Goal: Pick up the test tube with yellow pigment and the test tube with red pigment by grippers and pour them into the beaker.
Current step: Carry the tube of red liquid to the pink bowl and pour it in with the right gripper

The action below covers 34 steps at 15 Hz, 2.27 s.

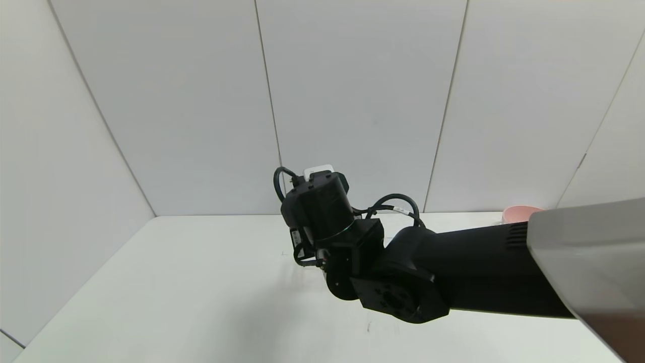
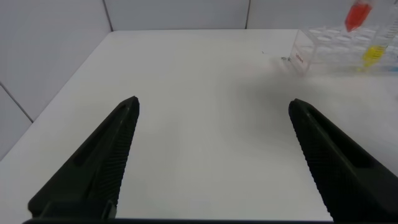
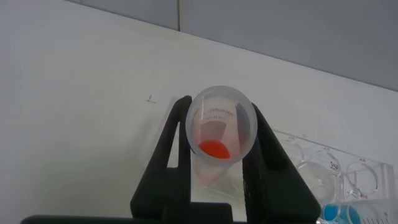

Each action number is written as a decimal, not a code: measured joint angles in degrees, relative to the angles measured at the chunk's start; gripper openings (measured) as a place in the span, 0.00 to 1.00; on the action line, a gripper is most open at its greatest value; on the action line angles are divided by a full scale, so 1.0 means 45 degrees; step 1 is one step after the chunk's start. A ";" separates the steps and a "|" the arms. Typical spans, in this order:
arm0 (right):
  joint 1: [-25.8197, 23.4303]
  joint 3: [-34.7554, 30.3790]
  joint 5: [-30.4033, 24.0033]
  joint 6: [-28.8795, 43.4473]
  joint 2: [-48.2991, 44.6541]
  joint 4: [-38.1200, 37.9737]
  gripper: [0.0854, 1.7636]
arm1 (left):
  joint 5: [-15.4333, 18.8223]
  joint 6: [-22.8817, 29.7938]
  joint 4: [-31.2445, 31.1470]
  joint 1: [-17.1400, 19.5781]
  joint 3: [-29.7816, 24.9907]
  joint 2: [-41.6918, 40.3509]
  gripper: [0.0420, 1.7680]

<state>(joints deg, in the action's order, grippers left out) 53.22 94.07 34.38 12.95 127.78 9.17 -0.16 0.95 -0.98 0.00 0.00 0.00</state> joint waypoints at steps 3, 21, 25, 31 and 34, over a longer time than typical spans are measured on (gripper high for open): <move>0.0043 -0.0265 -0.0057 -0.0008 -0.0190 0.0024 0.26 | 0.0000 0.0000 0.0000 0.0000 0.0000 0.0000 0.97; -0.6930 -0.8926 -1.1324 -0.6800 -0.7810 -0.1195 0.26 | 0.0000 0.0000 0.0000 0.0000 0.0000 0.0000 0.97; -0.9660 -0.8024 -1.2085 -0.9032 -0.7742 -0.2977 0.26 | 0.0005 0.0000 0.0000 0.0000 0.0000 0.0000 0.97; -1.2115 -0.5911 -1.2169 -1.1676 -0.6762 -0.5432 0.26 | 0.0000 0.0000 0.0000 0.0000 0.0000 0.0000 0.97; -1.2825 -0.4386 -1.2164 -1.2814 -0.6334 -0.7675 0.26 | 0.0000 0.0000 0.0000 0.0000 0.0000 0.0000 0.97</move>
<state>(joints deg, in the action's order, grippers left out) -4.49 74.34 -20.36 -44.72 99.28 -25.37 -0.16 0.95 -0.98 0.00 0.00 0.00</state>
